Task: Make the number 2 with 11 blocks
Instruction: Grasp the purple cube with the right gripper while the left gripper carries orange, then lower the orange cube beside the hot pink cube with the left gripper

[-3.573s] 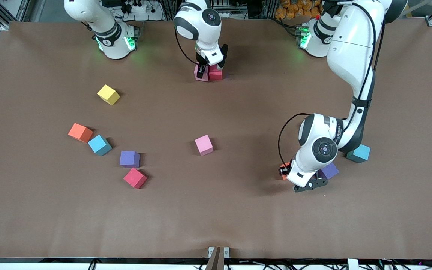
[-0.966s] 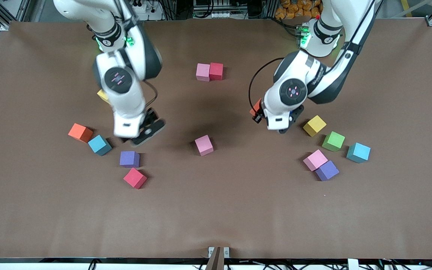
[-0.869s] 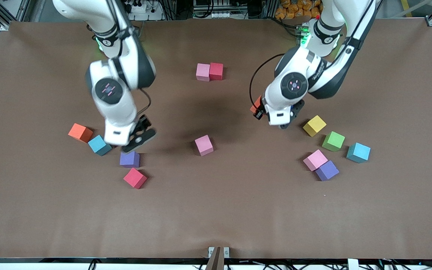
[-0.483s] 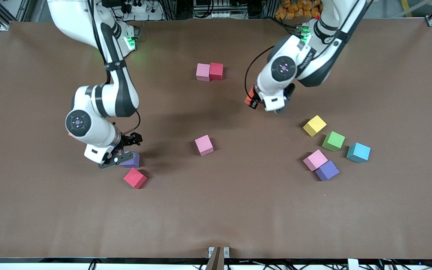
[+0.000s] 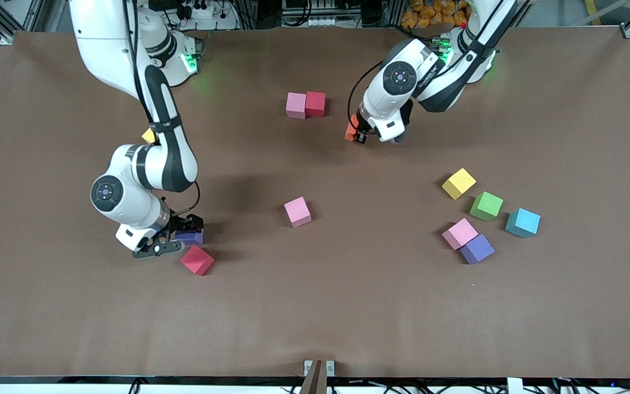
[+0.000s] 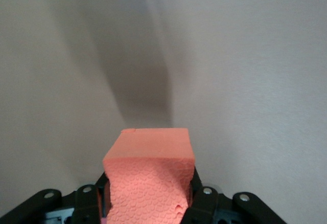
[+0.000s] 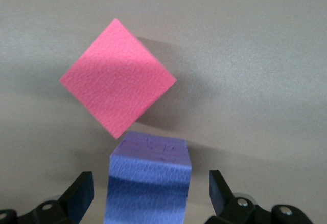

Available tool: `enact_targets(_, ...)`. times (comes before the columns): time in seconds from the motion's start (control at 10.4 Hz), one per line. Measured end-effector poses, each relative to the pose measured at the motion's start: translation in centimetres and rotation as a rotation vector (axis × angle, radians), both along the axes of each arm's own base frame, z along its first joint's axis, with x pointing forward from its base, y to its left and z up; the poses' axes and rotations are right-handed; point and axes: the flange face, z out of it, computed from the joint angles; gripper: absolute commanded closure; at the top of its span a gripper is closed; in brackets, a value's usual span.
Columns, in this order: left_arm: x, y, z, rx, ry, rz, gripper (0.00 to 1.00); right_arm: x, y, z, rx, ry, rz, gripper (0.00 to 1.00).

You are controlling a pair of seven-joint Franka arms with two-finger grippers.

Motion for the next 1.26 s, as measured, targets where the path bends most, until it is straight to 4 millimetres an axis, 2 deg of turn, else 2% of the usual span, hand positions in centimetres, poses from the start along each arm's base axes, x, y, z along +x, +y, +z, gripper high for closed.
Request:
enact_targets(0.29, -1.9, -0.5, -0.7, -0.037, 0.068, 0.12, 0.85, -0.3, 0.5, -1.6, 0.041, 0.012, -0.055, 0.0)
enact_targets(0.58, -3.6, -0.6, -1.6, -0.045, 0.076, 0.151, 0.85, -0.4, 0.6, -1.8, 0.044, 0.019, -0.059, 0.57)
enact_targets(0.68, -4.1, -0.6, -1.9, -0.044, 0.076, 0.153, 0.83, -0.4, 0.6, -1.9, 0.045, 0.023, -0.058, 0.71)
enact_targets(0.77, -4.9, -0.7, -2.4, -0.04, 0.078, 0.144, 0.83, -0.4, 0.7, -1.8, 0.046, 0.025, -0.058, 0.77)
enact_targets(0.97, -6.7, -1.4, -2.8, -0.033, 0.081, 0.109, 0.84, -0.3, 1.1, -1.7, 0.054, 0.032, -0.052, 0.81)
enact_targets(1.26, -8.3, -2.5, -2.7, -0.033, 0.075, 0.062, 0.85, -0.3, 2.3, -0.9, 0.077, 0.065, -0.064, 0.82)
